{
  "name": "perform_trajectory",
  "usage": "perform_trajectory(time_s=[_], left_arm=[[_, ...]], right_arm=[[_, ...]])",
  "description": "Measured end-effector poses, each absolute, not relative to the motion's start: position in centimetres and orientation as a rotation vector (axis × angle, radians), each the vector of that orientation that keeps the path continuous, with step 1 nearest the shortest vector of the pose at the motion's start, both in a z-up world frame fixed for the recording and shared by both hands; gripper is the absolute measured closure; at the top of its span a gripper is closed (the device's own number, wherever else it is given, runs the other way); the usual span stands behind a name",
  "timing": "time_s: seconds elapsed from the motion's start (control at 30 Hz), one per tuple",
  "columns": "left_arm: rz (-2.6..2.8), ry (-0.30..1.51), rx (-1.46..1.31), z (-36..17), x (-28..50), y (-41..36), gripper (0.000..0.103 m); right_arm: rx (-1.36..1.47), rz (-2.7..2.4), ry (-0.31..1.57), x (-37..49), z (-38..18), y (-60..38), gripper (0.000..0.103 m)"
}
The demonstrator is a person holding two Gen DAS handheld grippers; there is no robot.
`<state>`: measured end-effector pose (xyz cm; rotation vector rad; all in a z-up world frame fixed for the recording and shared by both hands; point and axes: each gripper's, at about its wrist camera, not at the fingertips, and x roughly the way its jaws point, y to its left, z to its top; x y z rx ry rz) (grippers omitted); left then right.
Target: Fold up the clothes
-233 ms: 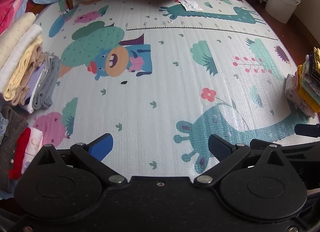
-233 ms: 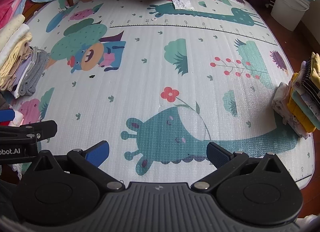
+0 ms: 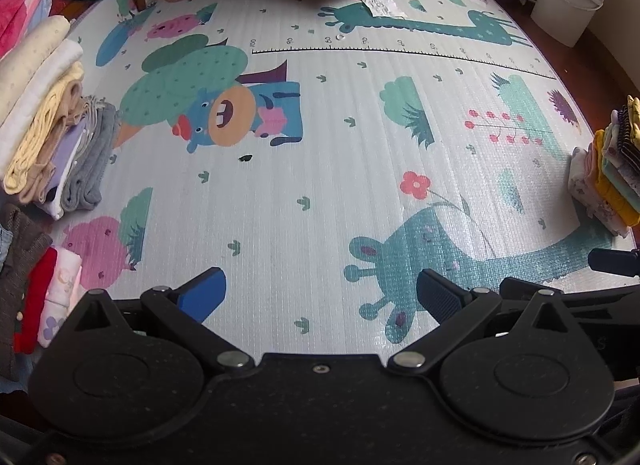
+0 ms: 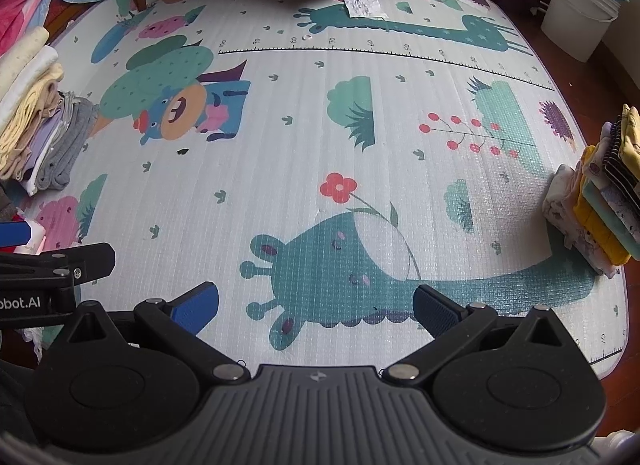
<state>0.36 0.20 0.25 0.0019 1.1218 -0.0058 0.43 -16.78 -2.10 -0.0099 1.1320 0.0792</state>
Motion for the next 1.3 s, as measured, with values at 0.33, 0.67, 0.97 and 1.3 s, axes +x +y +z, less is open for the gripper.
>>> perform_trajectory(time_s=[0.33, 0.67, 0.97, 1.3], left_arm=[[-0.007, 1.113, -0.005, -0.7, -0.4, 0.0, 0.000], [0.001, 1.120, -0.001, -0.8, -0.2, -0.1, 0.000], [0.002, 1.119, 0.000, -0.8, -0.3, -0.2, 0.000], [0.003, 1.120, 0.000, -0.8, -0.2, -0.1, 0.000]], right_arm=[[0.004, 0.086, 1.147, 0.5, -2.1, -16.8, 0.000], [0.011, 0.084, 1.150, 0.5, -2.2, -16.9, 0.000], [0.014, 0.084, 1.148, 0.5, -2.1, -16.9, 0.000], [0.014, 0.086, 1.147, 0.2, -2.3, -17.2, 0.000]])
